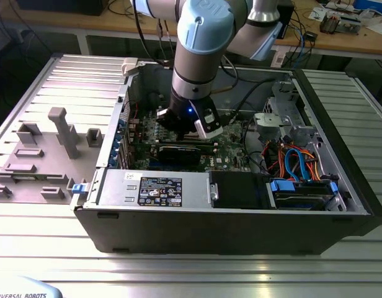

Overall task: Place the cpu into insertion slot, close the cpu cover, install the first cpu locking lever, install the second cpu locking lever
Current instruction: 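Install the second cpu locking lever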

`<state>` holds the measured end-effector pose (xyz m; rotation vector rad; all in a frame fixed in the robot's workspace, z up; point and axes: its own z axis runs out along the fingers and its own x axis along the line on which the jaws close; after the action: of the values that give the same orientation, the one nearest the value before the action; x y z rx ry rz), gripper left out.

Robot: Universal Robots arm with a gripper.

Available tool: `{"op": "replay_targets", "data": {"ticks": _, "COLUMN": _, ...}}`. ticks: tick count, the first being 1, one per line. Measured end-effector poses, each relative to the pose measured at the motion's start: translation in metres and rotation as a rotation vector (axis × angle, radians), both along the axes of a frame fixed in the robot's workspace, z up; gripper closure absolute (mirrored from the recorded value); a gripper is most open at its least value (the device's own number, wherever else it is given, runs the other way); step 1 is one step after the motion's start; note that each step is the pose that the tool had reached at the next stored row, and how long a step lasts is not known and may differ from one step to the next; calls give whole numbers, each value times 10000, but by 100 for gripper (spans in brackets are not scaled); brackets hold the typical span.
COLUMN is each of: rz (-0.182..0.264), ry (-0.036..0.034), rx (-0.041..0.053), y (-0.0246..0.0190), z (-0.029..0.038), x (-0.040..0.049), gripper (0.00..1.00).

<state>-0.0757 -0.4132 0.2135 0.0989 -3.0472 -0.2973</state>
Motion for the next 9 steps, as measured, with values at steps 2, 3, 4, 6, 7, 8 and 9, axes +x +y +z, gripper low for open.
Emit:
{"op": "replay_targets", "data": {"ticks": 2, "rz": 0, "ry": 1, "rx": 100, "y": -1, "z": -29, "x": -29, "gripper": 89}}
{"op": "replay_targets", "data": {"ticks": 3, "rz": 1, "ry": 1, "rx": 133, "y": -1, "z": -37, "x": -31, "gripper": 89}}
{"op": "replay_targets", "data": {"ticks": 4, "rz": -3, "ry": 0, "rx": 168, "y": -6, "z": -41, "x": -32, "gripper": 89}}
{"op": "replay_targets", "data": {"ticks": 6, "rz": -7, "ry": 0, "rx": 236, "y": -22, "z": -45, "x": -32, "gripper": 89}}
{"op": "replay_targets", "data": {"ticks": 7, "rz": -6, "ry": 0, "rx": 272, "y": -30, "z": -45, "x": -32, "gripper": 89}}
{"op": "replay_targets", "data": {"ticks": 8, "rz": -7, "ry": 0, "rx": 322, "y": -41, "z": -45, "x": -32, "gripper": 89}}
{"op": "replay_targets", "data": {"ticks": 9, "rz": -7, "ry": -1, "rx": 383, "y": -54, "z": -45, "x": -32, "gripper": 89}}
